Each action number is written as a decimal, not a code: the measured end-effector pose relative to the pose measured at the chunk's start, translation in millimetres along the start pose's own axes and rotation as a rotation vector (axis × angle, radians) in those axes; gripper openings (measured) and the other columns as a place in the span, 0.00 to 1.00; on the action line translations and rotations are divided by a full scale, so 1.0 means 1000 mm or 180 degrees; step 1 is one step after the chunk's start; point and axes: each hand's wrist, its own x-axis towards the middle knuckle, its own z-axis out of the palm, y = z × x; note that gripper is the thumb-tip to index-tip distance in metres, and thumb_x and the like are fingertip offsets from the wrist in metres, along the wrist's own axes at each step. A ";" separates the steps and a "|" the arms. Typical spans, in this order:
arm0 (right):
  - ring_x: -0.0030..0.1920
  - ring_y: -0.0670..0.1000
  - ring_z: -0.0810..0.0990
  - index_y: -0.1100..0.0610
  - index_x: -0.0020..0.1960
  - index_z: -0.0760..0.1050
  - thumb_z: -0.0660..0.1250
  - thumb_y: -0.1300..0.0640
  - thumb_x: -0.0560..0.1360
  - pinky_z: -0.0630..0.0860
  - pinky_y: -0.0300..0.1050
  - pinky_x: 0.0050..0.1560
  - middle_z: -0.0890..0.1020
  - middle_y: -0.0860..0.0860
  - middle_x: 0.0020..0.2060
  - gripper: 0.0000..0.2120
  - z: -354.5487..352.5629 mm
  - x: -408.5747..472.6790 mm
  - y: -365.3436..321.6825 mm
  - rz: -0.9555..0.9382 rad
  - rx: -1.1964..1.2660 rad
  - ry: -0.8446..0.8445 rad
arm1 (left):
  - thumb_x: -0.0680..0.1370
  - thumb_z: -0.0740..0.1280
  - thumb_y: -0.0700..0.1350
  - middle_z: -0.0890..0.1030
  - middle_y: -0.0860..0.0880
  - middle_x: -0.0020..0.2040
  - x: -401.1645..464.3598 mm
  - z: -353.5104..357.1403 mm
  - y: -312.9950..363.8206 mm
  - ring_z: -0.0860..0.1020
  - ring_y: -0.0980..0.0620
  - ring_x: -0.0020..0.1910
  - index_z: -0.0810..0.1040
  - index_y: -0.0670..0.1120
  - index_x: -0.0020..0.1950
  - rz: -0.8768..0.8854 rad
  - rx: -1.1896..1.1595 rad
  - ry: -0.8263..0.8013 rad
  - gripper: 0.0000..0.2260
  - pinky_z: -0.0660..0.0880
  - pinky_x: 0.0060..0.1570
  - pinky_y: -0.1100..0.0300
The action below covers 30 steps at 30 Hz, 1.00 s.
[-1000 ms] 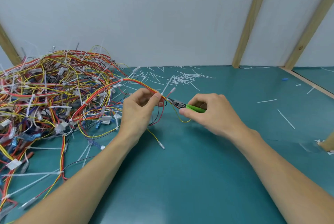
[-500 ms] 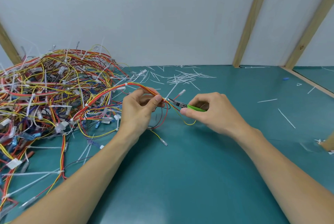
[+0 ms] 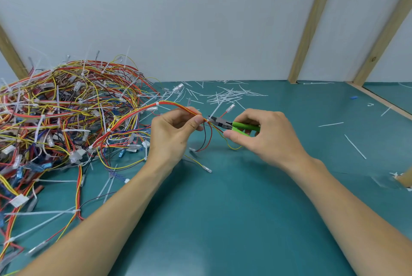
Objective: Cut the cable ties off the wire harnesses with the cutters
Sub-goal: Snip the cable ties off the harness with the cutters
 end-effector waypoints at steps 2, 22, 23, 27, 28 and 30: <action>0.40 0.46 0.83 0.45 0.41 0.82 0.73 0.32 0.67 0.79 0.50 0.45 0.85 0.40 0.36 0.17 0.000 0.001 0.001 -0.0034 0.0014 -0.0007 | 0.77 0.73 0.38 0.86 0.48 0.39 0.000 0.001 0.001 0.82 0.51 0.33 0.82 0.45 0.46 0.0023 0.0049 0.0049 0.03 0.77 0.41 0.65; 0.35 0.52 0.85 0.55 0.42 0.85 0.73 0.41 0.77 0.79 0.47 0.36 0.85 0.54 0.37 0.17 0.000 0.000 0.002 0.0712 0.1298 -0.1238 | 0.77 0.73 0.38 0.86 0.50 0.38 -0.003 0.004 -0.001 0.87 0.50 0.39 0.81 0.45 0.44 -0.0057 0.0147 0.0071 0.04 0.79 0.37 0.64; 0.35 0.52 0.85 0.53 0.41 0.84 0.73 0.41 0.77 0.79 0.48 0.37 0.85 0.53 0.36 0.16 0.000 -0.001 0.002 0.0659 0.1146 -0.1172 | 0.77 0.73 0.38 0.86 0.50 0.38 -0.003 0.004 -0.001 0.86 0.50 0.38 0.82 0.45 0.44 -0.0060 0.0161 0.0073 0.04 0.79 0.38 0.65; 0.31 0.49 0.83 0.48 0.37 0.82 0.74 0.39 0.75 0.76 0.45 0.37 0.84 0.47 0.31 0.15 0.002 -0.002 0.001 0.0437 0.0631 -0.0885 | 0.76 0.74 0.37 0.86 0.48 0.38 -0.002 0.004 -0.003 0.87 0.48 0.38 0.81 0.44 0.43 -0.0071 0.0170 0.0098 0.04 0.80 0.42 0.62; 0.30 0.48 0.82 0.48 0.36 0.82 0.73 0.38 0.74 0.76 0.44 0.36 0.83 0.46 0.31 0.15 0.002 -0.002 0.000 0.0403 0.0525 -0.0836 | 0.76 0.74 0.37 0.86 0.47 0.38 -0.002 0.004 -0.002 0.87 0.48 0.38 0.81 0.44 0.43 -0.0067 0.0144 0.0103 0.04 0.81 0.42 0.62; 0.32 0.49 0.83 0.47 0.35 0.81 0.72 0.36 0.73 0.78 0.48 0.36 0.83 0.45 0.31 0.16 0.002 -0.002 -0.002 0.0363 0.0361 -0.0754 | 0.76 0.74 0.37 0.86 0.45 0.38 -0.001 0.004 -0.002 0.87 0.47 0.38 0.81 0.43 0.43 -0.0062 0.0110 0.0103 0.04 0.80 0.41 0.63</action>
